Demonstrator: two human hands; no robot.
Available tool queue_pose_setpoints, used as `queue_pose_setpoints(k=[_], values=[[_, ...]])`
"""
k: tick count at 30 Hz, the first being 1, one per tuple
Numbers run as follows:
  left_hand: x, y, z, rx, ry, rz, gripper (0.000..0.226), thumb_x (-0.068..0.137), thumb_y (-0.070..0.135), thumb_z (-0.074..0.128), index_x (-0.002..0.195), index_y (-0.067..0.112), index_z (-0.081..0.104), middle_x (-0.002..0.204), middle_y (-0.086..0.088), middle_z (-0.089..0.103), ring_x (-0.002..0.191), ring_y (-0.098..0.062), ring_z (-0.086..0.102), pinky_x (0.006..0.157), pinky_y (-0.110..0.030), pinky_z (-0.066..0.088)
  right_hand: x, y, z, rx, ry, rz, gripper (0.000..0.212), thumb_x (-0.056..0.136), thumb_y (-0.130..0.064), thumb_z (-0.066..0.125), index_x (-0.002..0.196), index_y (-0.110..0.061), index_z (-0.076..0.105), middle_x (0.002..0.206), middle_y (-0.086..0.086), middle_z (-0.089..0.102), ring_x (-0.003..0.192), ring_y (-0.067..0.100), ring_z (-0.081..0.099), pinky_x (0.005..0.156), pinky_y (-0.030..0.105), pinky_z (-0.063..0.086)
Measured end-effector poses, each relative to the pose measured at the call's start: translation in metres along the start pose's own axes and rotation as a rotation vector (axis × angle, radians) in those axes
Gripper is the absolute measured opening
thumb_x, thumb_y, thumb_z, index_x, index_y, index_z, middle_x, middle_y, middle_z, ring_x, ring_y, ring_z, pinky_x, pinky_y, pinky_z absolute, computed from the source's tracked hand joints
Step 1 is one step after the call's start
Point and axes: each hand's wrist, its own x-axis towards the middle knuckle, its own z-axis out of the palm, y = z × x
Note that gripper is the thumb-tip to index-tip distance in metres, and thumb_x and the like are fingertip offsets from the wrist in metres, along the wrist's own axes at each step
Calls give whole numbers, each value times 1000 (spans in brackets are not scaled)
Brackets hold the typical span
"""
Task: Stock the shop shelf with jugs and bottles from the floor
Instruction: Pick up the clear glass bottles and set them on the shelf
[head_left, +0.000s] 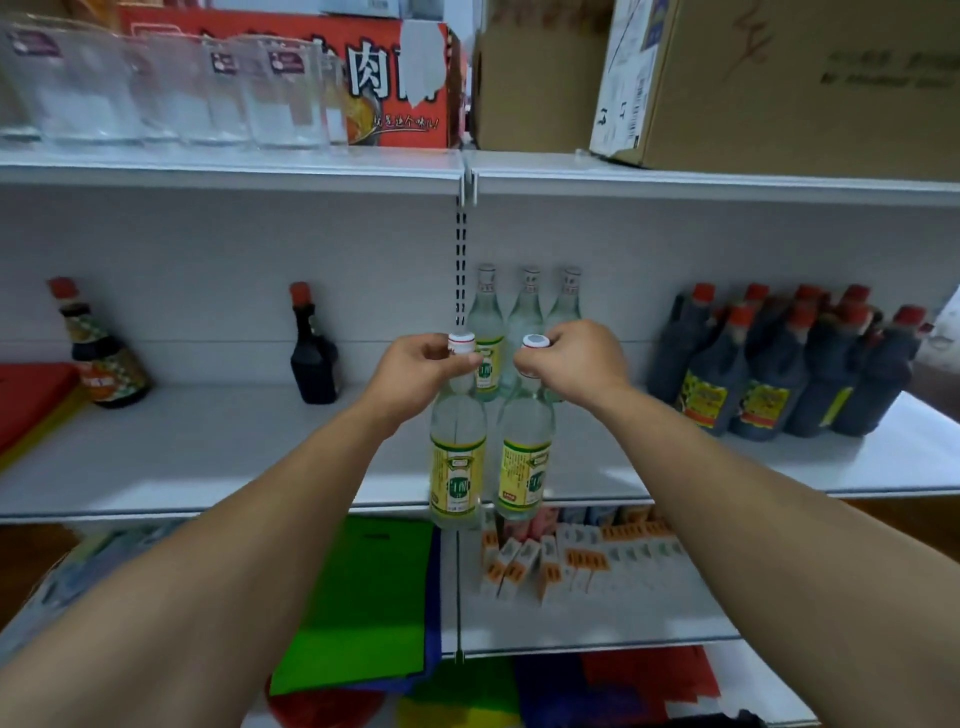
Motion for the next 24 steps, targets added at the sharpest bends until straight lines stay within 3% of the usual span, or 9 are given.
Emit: queue_pose_setpoints(k=[3, 8, 10, 15, 19, 22, 24], values=[[26, 9, 8, -8, 11, 6, 20, 84, 13, 72, 103, 11, 72, 93, 1, 74, 77, -2, 69, 75, -18, 55, 26, 10, -6, 25, 7, -17, 30, 66, -37, 67, 57, -11, 56, 56, 1, 52, 56, 20, 50, 46, 25, 27], [66, 15, 21, 22, 74, 20, 16, 82, 16, 75, 97, 18, 73, 87, 11, 72, 75, 3, 67, 68, -9, 52, 64, 22, -14, 17, -51, -23, 25, 69, -37, 65, 62, -13, 60, 64, 0, 58, 64, 20, 56, 47, 25, 30], [77, 12, 27, 48, 80, 16, 13, 82, 17, 75, 94, 22, 72, 85, 15, 71, 71, 9, 65, 65, -7, 50, 77, 26, -13, 17, -73, -16, 28, 71, -34, 64, 56, -14, 53, 60, 0, 54, 58, 19, 52, 46, 25, 28], [100, -5, 37, 50, 103, -21, 12, 81, 17, 75, 88, 26, 74, 89, 8, 74, 87, -6, 69, 88, -28, 54, 102, 48, -3, 70, -104, -49, 41, 76, -30, 64, 48, -16, 36, 52, 0, 40, 50, 15, 39, 46, 27, 23], [111, -17, 46, 3, 122, -28, 7, 80, 16, 76, 81, 22, 76, 85, 4, 76, 83, -11, 69, 87, -37, 56, 118, 58, 6, 132, -94, -108, 46, 73, -38, 62, 47, -16, 31, 50, 0, 33, 48, 14, 32, 47, 30, 20], [120, -23, 52, -47, 157, -16, 14, 80, 16, 75, 92, 8, 75, 94, -10, 75, 84, -16, 68, 86, -39, 56, 127, 65, 18, 159, -66, -116, 42, 73, -45, 62, 52, -17, 39, 55, -2, 44, 58, 17, 46, 49, 29, 26], [122, -27, 55, -55, 162, 4, 8, 84, 13, 72, 91, 13, 74, 88, -1, 75, 79, -8, 68, 75, -26, 57, 128, 72, 28, 165, -60, -119, 32, 80, -49, 62, 66, -21, 54, 72, -2, 59, 75, 20, 57, 59, 28, 38]])
